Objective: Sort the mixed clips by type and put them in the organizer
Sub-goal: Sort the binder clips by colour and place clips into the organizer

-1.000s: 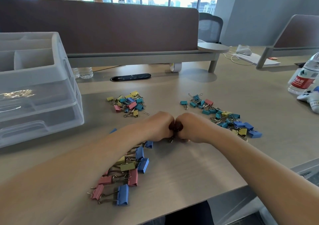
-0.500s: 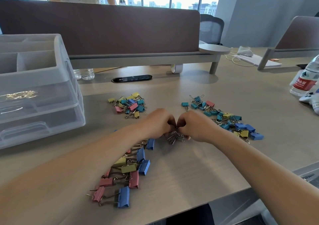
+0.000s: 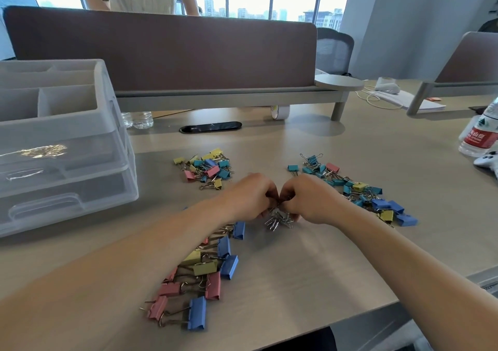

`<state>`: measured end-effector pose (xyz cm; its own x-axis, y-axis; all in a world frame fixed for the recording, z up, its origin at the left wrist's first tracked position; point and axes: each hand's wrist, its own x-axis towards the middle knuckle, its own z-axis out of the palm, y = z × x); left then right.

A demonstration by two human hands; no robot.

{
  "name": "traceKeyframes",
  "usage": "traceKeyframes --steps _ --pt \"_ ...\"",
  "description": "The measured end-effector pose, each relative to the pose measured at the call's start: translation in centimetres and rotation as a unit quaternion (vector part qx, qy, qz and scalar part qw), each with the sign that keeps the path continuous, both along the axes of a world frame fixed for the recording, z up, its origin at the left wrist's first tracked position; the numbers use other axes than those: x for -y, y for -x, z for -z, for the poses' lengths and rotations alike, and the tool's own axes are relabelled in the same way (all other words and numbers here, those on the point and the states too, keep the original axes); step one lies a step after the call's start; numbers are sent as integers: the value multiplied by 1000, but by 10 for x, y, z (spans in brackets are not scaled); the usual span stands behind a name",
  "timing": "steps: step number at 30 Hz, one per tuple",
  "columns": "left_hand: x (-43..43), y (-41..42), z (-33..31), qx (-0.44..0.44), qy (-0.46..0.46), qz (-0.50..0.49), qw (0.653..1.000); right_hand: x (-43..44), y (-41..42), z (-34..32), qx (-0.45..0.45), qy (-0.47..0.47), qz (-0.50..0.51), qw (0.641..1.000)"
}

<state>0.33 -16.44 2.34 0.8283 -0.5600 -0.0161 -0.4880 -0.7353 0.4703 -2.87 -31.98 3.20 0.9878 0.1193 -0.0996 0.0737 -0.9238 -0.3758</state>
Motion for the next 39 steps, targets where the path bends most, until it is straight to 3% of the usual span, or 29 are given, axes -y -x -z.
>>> traceKeyframes --steps 13,20,26,33,39 --pt "-8 -4 -3 -25 27 16 999 -4 1 -6 -9 -47 9 999" --pt "-35 -12 -61 20 48 4 999 -27 -10 -62 34 -56 -15 998" --pt "-93 -18 -135 107 21 -39 993 -84 -33 -130 93 -47 -80 991" --pt "-188 -21 -190 130 38 -119 984 -174 -62 -183 96 -137 -158 973" --pt "-250 -26 -198 116 17 -177 977 -243 -90 -185 75 -155 -195 965"
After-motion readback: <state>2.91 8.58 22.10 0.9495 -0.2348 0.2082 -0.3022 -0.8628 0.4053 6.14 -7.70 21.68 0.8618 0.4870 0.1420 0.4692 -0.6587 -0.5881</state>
